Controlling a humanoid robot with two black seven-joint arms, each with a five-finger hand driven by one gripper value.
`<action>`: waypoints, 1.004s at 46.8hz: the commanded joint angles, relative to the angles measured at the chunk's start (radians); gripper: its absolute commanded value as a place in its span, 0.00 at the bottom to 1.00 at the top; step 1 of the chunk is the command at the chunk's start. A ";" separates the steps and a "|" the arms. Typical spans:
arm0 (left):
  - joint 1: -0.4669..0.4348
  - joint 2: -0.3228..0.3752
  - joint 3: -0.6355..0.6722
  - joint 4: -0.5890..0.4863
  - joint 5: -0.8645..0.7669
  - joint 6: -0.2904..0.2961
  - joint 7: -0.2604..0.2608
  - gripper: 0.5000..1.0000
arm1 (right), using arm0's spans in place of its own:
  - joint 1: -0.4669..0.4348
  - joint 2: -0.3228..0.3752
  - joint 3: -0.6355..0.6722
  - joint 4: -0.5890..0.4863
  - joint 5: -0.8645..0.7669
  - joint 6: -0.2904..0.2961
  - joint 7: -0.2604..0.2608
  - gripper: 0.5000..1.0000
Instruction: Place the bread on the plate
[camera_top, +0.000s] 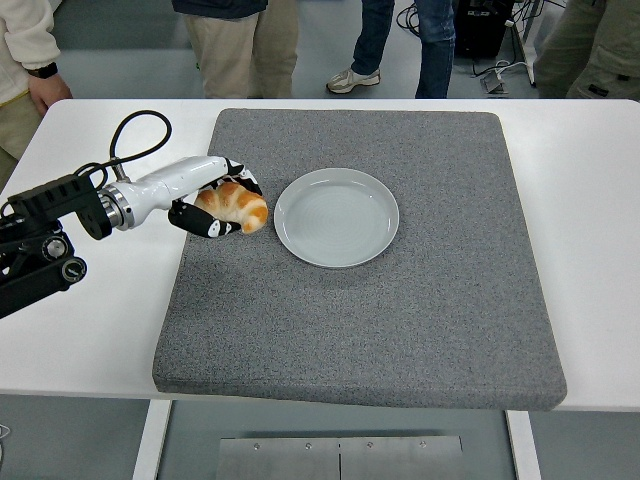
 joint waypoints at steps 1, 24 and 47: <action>-0.041 0.013 0.000 -0.001 -0.022 -0.013 0.001 0.00 | 0.000 0.000 0.000 0.000 0.000 0.000 0.000 1.00; -0.204 0.047 -0.005 0.040 -0.120 -0.097 -0.032 0.00 | 0.000 0.000 0.000 0.000 0.000 0.000 0.000 1.00; -0.337 -0.057 0.001 0.174 -0.184 -0.146 -0.106 0.00 | 0.000 0.000 0.000 0.000 0.000 0.000 0.000 1.00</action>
